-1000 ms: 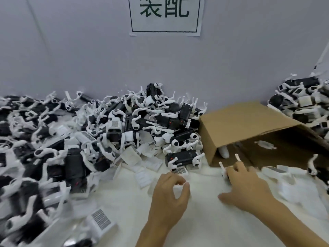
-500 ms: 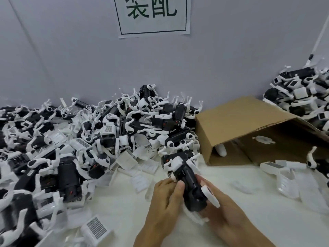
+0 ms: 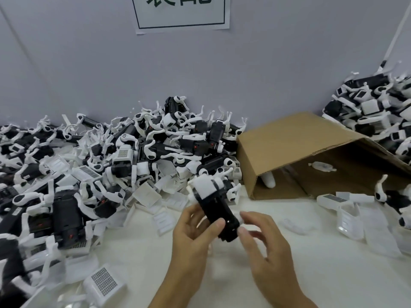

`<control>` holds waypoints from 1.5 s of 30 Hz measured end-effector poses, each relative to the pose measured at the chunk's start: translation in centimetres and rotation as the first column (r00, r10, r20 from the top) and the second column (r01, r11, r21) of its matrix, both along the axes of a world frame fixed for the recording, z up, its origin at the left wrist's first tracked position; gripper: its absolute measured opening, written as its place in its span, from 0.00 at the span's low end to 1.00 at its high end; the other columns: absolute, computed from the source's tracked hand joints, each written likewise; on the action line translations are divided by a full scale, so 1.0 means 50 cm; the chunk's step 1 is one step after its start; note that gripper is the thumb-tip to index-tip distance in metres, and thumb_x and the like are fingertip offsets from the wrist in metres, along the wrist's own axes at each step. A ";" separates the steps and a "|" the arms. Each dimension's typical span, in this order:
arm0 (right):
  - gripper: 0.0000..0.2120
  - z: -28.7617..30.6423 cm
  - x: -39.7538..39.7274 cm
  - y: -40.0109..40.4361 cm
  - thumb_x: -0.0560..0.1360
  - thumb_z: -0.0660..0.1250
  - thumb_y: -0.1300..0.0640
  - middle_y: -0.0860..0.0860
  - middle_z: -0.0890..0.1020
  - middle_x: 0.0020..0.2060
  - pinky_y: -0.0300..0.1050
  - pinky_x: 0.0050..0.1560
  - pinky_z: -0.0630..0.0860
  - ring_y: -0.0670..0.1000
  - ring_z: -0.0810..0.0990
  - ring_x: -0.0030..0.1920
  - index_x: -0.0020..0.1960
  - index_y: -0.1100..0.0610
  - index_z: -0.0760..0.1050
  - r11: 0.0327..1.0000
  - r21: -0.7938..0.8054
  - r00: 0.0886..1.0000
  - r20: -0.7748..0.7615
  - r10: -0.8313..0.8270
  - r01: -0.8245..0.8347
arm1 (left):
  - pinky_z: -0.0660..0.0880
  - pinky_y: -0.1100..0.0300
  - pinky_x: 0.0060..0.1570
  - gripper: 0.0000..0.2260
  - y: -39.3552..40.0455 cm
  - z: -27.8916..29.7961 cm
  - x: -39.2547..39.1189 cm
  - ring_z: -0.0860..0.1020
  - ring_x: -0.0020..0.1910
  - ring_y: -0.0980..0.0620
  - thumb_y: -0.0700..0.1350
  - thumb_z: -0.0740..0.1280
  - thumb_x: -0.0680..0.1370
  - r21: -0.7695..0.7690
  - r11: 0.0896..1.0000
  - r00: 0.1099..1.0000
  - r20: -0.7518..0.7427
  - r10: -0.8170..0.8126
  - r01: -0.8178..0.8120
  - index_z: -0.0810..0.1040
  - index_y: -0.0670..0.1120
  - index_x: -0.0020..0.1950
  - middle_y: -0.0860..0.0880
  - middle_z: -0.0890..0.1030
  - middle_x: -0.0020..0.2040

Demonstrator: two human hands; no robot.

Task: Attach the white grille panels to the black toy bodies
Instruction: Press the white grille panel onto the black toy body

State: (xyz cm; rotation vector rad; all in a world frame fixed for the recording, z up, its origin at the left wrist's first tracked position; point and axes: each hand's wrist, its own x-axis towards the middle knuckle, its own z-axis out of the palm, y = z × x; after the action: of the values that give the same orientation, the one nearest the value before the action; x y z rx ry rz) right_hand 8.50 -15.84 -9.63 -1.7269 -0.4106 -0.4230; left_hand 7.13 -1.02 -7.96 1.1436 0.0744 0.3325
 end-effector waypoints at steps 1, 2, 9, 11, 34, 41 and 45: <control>0.17 0.002 -0.004 0.002 0.75 0.72 0.47 0.39 0.79 0.58 0.34 0.56 0.75 0.45 0.79 0.62 0.62 0.49 0.78 0.999 -0.039 1.000 0.015 0.028 -0.027 | 0.83 0.53 0.48 0.23 0.002 0.003 0.000 0.84 0.56 0.39 0.39 0.77 0.66 -0.083 0.996 1.000 -0.004 -0.020 0.019 0.78 0.40 0.60 0.40 0.84 0.57; 0.26 -0.001 -0.005 0.002 0.72 0.74 0.42 0.38 0.77 0.61 0.33 0.59 0.74 0.45 0.77 0.64 0.66 0.50 0.76 0.995 -0.087 0.999 0.027 0.042 -0.039 | 0.83 0.51 0.51 0.22 0.002 0.006 -0.001 0.83 0.57 0.38 0.39 0.77 0.67 -0.154 0.987 0.998 -0.007 -0.055 0.054 0.79 0.39 0.60 0.38 0.83 0.58; 0.39 -0.004 -0.006 -0.003 0.64 0.81 0.45 0.29 0.75 0.61 0.26 0.60 0.69 0.36 0.76 0.62 0.67 0.27 0.64 0.981 -0.193 0.998 0.061 0.027 -0.015 | 0.81 0.52 0.54 0.19 -0.012 0.014 -0.012 0.81 0.60 0.38 0.46 0.74 0.70 -0.192 0.955 0.972 -0.023 -0.235 0.227 0.83 0.38 0.59 0.35 0.82 0.60; 0.38 -0.006 -0.009 -0.004 0.63 0.83 0.45 0.29 0.76 0.60 0.26 0.59 0.69 0.36 0.77 0.61 0.66 0.30 0.66 0.978 -0.206 0.998 0.052 0.029 -0.018 | 0.81 0.52 0.55 0.21 -0.012 0.012 -0.010 0.82 0.59 0.38 0.47 0.76 0.68 -0.196 0.963 0.979 -0.042 -0.199 0.187 0.84 0.38 0.58 0.35 0.83 0.59; 0.41 0.007 -0.001 -0.016 0.68 0.78 0.50 0.25 0.67 0.69 0.26 0.66 0.65 0.30 0.66 0.70 0.75 0.36 0.61 0.969 -0.175 0.984 -0.068 0.165 -0.175 | 0.77 0.66 0.56 0.17 -0.021 0.007 -0.023 0.82 0.58 0.57 0.43 0.75 0.73 0.457 0.875 0.978 0.193 0.080 -0.162 0.85 0.58 0.58 0.57 0.86 0.55; 0.40 0.020 -0.015 -0.015 0.65 0.78 0.45 0.36 0.76 0.66 0.30 0.60 0.74 0.43 0.77 0.66 0.73 0.35 0.64 0.980 -0.098 0.982 0.065 0.180 -0.173 | 0.74 0.40 0.65 0.34 0.012 -0.015 -0.007 0.73 0.72 0.44 0.23 0.73 0.66 0.835 0.247 0.843 0.528 -0.102 -0.492 0.74 0.40 0.70 0.44 0.75 0.70; 0.35 0.032 -0.017 -0.013 0.62 0.79 0.41 0.32 0.80 0.56 0.24 0.52 0.73 0.37 0.81 0.57 0.65 0.31 0.69 0.990 -0.125 0.994 0.068 0.080 -0.071 | 0.75 0.42 0.64 0.34 0.008 -0.015 -0.004 0.73 0.71 0.44 0.20 0.70 0.63 0.838 0.206 0.840 0.532 -0.108 -0.504 0.77 0.39 0.68 0.44 0.77 0.68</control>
State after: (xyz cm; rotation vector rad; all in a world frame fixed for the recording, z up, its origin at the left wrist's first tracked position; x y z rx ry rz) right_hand 7.62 -16.47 -8.03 -1.8124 -0.5629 -0.4136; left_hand 6.91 -0.60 -8.73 2.3277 -0.5504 1.0326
